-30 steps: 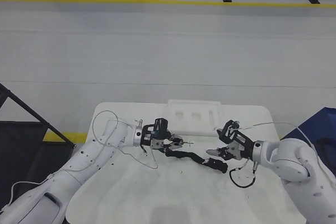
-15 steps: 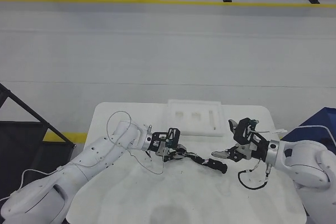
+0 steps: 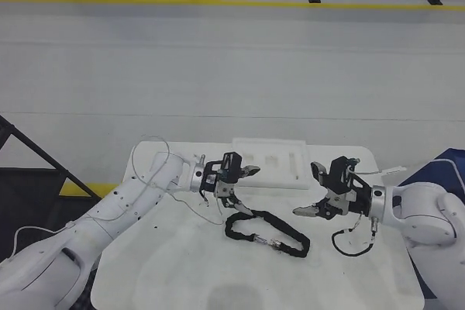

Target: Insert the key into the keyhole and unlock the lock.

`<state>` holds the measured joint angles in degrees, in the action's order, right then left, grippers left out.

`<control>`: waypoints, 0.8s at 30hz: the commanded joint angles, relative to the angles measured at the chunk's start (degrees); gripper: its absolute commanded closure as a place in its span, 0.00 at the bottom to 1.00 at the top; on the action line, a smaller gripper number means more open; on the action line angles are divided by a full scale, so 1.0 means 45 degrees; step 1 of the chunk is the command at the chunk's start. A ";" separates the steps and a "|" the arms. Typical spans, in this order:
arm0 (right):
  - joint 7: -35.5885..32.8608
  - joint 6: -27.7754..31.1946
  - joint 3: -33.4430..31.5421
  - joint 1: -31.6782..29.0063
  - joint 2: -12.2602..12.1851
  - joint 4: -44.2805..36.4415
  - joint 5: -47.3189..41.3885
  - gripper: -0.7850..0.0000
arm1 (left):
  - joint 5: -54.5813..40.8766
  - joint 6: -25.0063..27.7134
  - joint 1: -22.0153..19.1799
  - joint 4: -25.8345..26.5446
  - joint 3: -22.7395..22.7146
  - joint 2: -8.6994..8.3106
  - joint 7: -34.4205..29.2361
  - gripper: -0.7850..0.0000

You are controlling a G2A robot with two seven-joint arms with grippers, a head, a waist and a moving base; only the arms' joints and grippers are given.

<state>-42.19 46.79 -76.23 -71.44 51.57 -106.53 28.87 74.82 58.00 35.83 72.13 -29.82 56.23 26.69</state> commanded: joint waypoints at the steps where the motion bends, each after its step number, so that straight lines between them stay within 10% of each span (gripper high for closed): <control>1: -0.0068 0.0424 0.0175 0.0628 0.0011 0.0387 -0.0229 0.00 | -0.0252 0.0000 -0.0438 0.0290 -0.0070 -0.0243 0.0286 0.00; 16: -0.1429 0.1685 0.1674 0.5457 0.0110 0.3641 -0.3562 0.00 | -0.6693 0.0000 -0.5779 0.0148 0.3317 -0.1535 -0.2672 0.00; 24: -0.1759 0.1641 0.2733 0.7158 0.0155 0.5007 -0.4578 0.00 | -1.1253 0.0000 -0.7281 -0.0356 0.4461 -0.1582 -0.5310 0.00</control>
<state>-50.24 54.04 -64.63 -40.04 52.27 -84.80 8.63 26.40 58.00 3.05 70.95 -9.65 48.94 4.04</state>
